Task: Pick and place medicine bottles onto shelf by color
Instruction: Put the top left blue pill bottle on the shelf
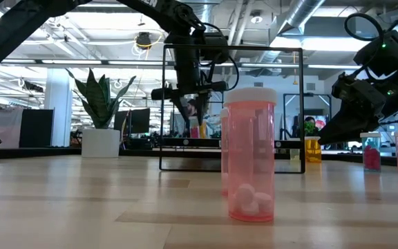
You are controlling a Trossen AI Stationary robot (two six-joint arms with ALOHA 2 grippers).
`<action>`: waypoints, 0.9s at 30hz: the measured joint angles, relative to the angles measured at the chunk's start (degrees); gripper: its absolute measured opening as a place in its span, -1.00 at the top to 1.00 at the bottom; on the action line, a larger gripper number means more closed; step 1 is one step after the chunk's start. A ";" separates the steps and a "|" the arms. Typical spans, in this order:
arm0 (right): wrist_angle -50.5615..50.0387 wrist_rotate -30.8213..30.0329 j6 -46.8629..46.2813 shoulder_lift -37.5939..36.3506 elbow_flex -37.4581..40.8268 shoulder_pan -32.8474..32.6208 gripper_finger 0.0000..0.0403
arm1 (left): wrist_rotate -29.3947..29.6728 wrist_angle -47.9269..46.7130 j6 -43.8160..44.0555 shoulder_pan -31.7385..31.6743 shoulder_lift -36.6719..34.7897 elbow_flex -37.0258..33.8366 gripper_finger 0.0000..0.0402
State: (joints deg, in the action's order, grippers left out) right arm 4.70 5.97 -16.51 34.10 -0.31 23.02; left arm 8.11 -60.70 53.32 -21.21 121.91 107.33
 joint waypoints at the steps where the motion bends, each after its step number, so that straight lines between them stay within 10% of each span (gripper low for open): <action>1: -0.01 -0.01 -0.02 0.01 -0.01 -0.01 -0.22 | -0.07 -0.01 0.00 0.00 0.00 0.00 0.45; 27: -0.01 0.01 -0.02 -0.01 -0.01 -0.01 -0.22 | 0.28 0.87 -0.33 0.00 0.02 0.00 0.44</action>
State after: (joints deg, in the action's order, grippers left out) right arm 4.69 5.98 -16.53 34.09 -0.32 23.01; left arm 8.38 -59.83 52.99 -21.21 121.93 107.33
